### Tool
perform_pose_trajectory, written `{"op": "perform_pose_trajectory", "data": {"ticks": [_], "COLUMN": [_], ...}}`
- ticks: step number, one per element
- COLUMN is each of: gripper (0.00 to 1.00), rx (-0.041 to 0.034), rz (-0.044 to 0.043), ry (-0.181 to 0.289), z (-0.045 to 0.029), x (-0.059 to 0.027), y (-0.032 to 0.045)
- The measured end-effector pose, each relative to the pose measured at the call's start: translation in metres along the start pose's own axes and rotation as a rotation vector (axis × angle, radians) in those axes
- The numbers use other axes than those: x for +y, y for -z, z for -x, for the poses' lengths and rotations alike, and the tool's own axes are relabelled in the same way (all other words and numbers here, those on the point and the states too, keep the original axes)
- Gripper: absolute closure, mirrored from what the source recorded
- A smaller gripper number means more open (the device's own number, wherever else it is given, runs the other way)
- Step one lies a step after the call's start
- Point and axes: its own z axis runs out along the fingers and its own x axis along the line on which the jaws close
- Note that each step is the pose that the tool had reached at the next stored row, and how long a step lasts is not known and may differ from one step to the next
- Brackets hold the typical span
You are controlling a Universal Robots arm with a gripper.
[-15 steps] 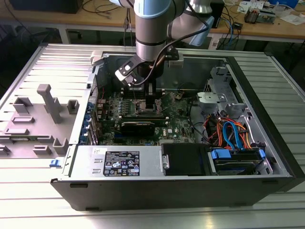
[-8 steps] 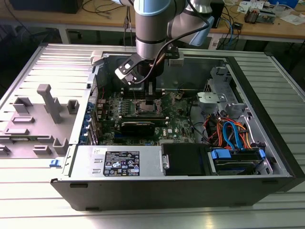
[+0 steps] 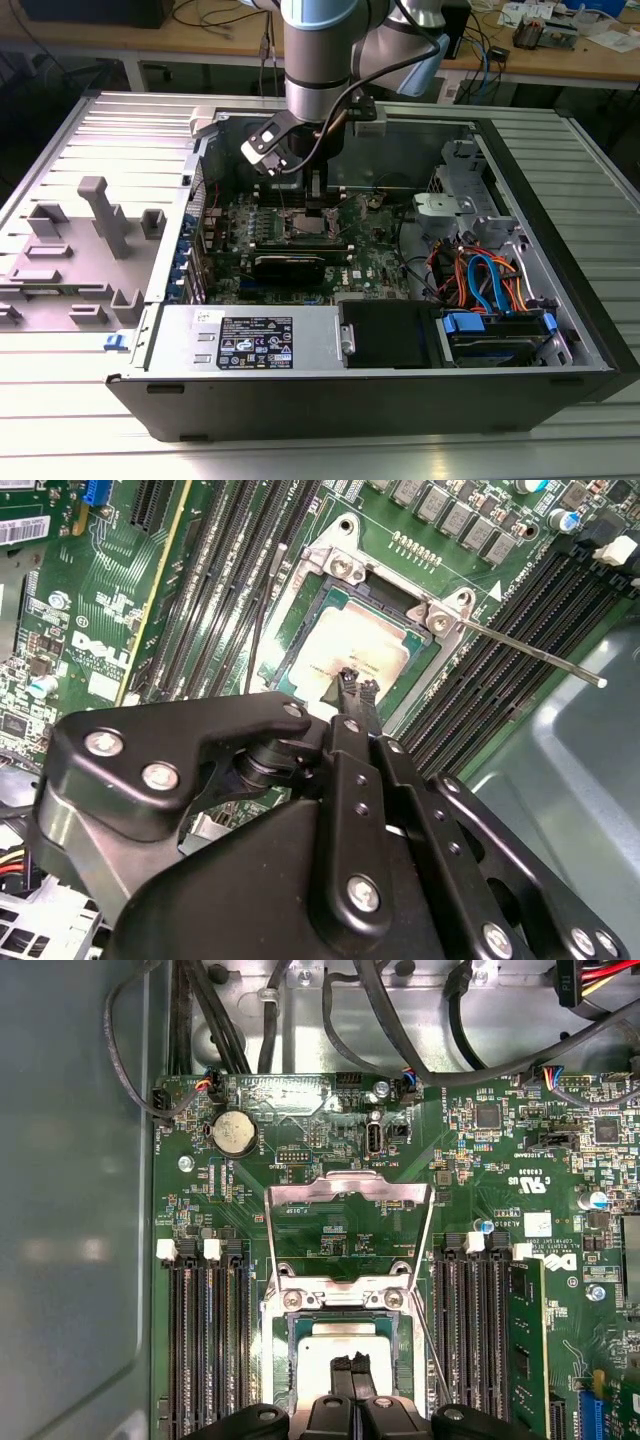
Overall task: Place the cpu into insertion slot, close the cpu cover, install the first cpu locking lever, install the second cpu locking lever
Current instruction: 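Close the cpu cover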
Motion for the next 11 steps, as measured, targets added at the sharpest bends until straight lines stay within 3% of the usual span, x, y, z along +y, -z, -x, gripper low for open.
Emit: {"op": "perform_pose_trajectory", "data": {"ticks": [11], "gripper": [0.89], "rx": [-0.0002], "rz": [-0.0001], "ry": [0.0], "z": [0.0001], "x": [0.0001], "y": [0.0032]}}
